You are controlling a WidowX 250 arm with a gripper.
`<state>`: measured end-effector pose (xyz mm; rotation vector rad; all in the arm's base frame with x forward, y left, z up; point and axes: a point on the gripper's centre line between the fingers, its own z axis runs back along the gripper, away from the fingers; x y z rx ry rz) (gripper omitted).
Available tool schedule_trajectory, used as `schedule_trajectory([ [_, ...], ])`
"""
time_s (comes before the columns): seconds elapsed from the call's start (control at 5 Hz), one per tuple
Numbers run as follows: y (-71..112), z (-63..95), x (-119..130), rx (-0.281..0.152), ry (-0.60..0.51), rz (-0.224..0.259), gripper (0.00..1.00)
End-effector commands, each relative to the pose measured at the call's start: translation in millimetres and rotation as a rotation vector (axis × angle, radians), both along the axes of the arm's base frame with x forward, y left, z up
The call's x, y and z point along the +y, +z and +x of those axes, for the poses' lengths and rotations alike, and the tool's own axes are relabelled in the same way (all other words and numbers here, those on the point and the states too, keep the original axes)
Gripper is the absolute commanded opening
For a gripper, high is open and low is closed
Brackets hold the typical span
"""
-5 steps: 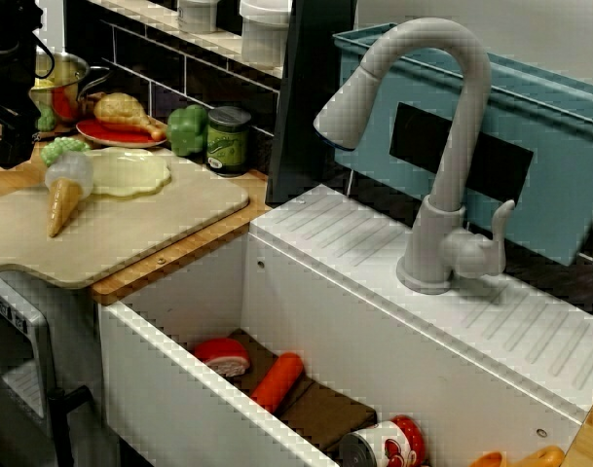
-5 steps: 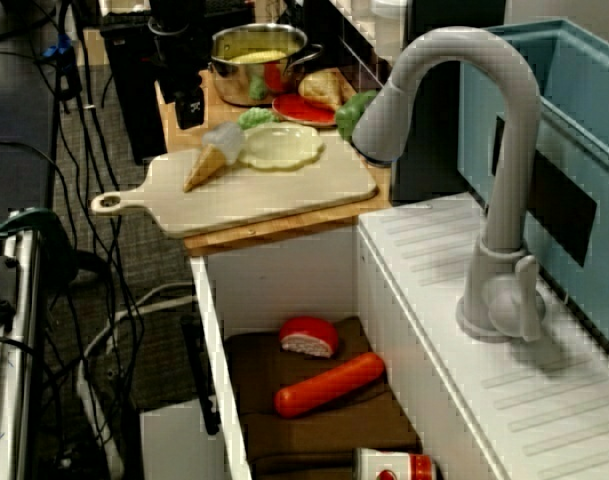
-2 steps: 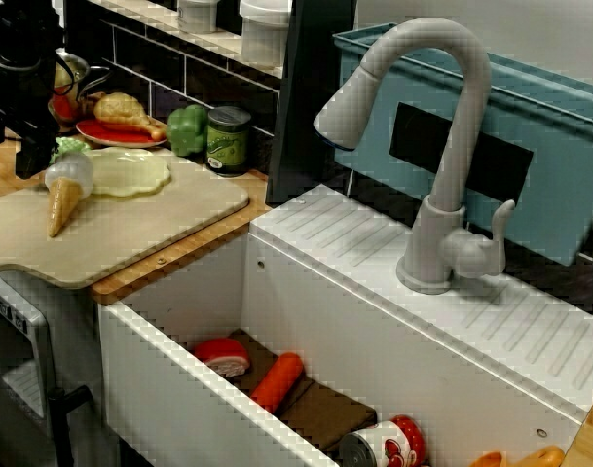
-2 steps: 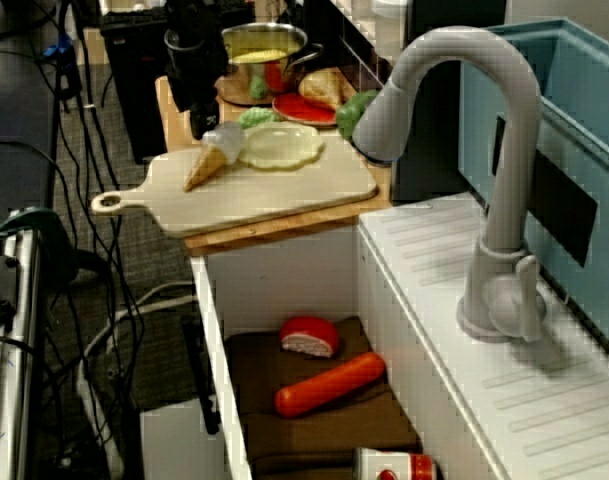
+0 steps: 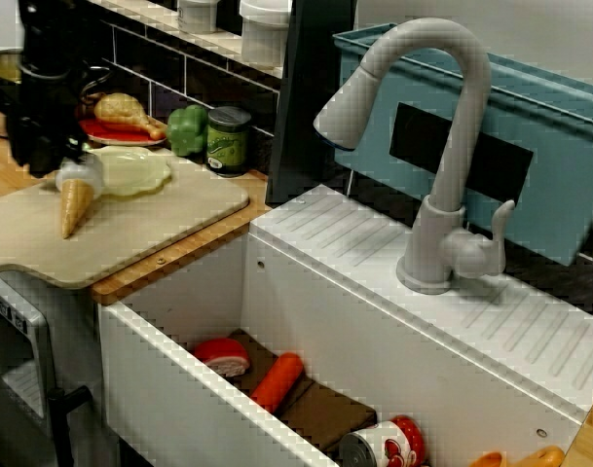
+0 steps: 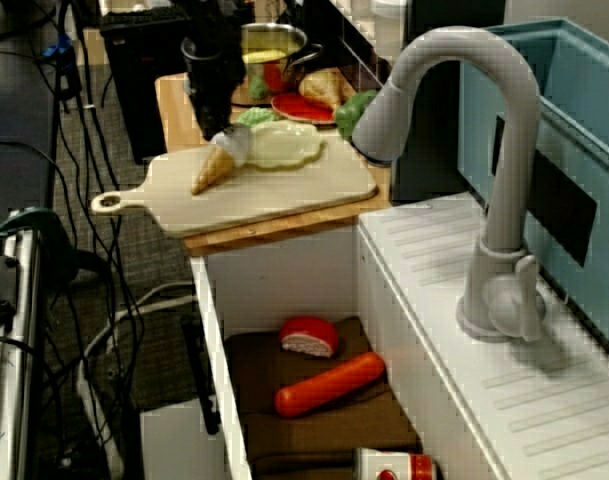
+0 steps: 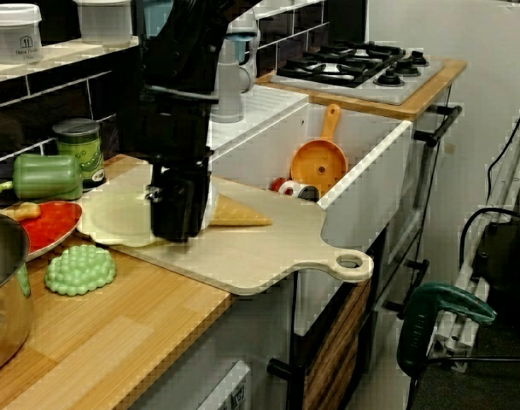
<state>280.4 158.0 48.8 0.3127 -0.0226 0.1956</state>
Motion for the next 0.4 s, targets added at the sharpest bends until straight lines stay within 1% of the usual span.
schedule_trajectory([
  [0.0, 4.9, 39.2, -59.2, 0.001, 0.151, -0.056, 0.0],
  [0.2, 5.0, 48.4, -88.0, 0.029, 0.205, -0.083, 0.0],
])
